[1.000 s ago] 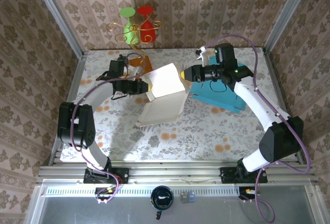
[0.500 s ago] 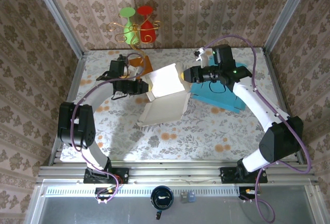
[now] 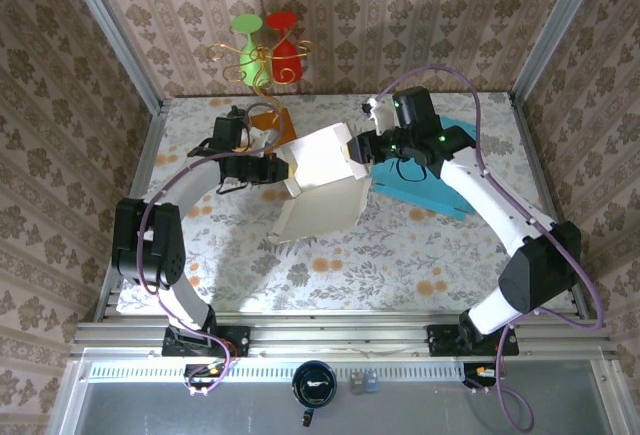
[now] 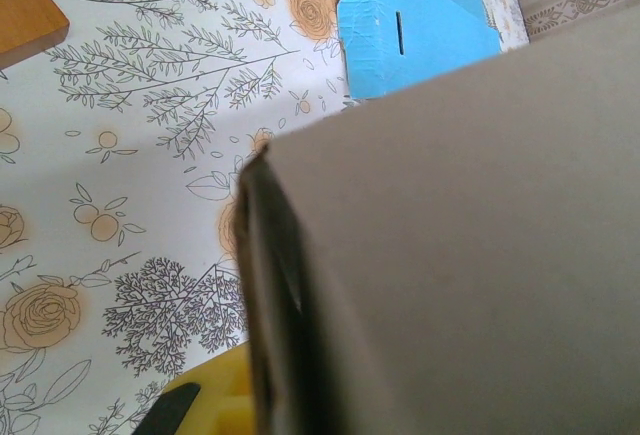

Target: Fold the paper box

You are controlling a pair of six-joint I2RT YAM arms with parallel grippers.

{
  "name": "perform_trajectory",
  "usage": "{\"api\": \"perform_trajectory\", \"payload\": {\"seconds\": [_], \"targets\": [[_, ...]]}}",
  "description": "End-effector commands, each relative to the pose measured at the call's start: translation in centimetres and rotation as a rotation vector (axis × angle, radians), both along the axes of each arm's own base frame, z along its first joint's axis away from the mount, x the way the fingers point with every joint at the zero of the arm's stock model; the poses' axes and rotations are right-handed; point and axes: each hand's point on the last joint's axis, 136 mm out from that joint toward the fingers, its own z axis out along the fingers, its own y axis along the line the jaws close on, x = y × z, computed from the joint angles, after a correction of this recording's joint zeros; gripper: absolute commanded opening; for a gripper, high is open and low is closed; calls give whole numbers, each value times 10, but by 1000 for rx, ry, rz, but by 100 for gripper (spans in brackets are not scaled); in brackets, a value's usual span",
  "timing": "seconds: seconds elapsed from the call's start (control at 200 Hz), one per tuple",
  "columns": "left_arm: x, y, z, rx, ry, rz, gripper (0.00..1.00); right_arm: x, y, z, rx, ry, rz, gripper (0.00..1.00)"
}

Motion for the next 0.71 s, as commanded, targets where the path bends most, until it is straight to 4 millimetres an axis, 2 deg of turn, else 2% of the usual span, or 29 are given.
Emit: {"api": "perform_trajectory", "payload": {"seconds": [0.0, 0.125, 0.285, 0.45, 0.555, 0.7], "targets": [[-4, -6, 21, -34, -35, -22, 0, 9, -13, -12, -136, -16, -64, 39], [-4, -6, 21, -32, -32, -23, 0, 15, -18, -18, -231, -37, -113, 38], [-5, -6, 18, -32, -28, -22, 0, 20, -19, -29, -351, -57, -138, 31], [-4, -9, 19, -29, -28, -20, 0, 28, -25, -35, -447, -83, -211, 14], [-3, -12, 22, -31, -27, -12, 0, 32, -32, -37, -514, -98, -286, 0], [-2, -17, 21, -2, -23, 7, 0, 35, -49, -35, -653, -123, -443, 0]]}}
